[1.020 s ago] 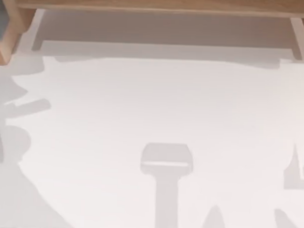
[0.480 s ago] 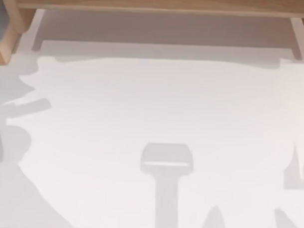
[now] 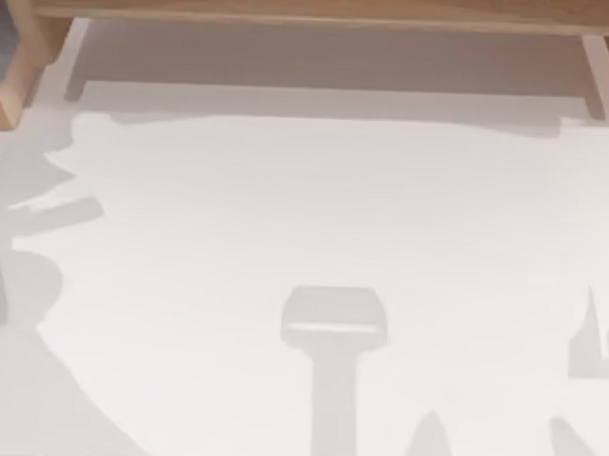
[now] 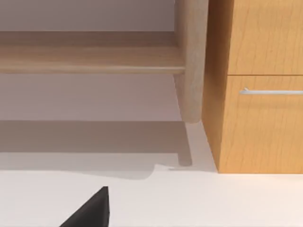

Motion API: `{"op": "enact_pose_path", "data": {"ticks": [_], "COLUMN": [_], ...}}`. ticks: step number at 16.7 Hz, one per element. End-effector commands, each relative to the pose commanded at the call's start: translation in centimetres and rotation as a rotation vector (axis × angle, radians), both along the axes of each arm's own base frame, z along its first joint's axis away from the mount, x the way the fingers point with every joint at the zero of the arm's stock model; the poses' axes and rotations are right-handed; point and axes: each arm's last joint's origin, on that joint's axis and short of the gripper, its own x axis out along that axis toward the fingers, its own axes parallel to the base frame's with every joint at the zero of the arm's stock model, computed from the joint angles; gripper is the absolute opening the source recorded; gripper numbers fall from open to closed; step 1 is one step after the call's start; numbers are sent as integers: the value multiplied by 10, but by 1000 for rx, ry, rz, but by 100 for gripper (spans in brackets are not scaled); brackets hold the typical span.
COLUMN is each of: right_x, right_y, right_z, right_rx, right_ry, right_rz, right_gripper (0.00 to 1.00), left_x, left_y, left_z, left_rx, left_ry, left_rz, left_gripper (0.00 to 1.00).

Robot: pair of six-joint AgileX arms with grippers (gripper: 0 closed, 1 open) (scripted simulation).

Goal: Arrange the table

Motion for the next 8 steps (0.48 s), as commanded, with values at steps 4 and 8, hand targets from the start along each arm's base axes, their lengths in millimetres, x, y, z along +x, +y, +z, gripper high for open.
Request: {"op": "enact_pose_path", "data": {"ticks": [4,8], "right_x": [0,0], "right_y": [0,0], "right_z": [0,0], "right_rx": [0,0], "right_ry": [0,0], "right_rz": [0,0], "right_gripper": [100,100], "left_x": [-19,-43], "left_y": [1,2], "left_z": [5,6], "left_rx": [-7,6], "left_ry": [-6,-15], "left_rz": [10,6], "left_gripper": [100,100]}}
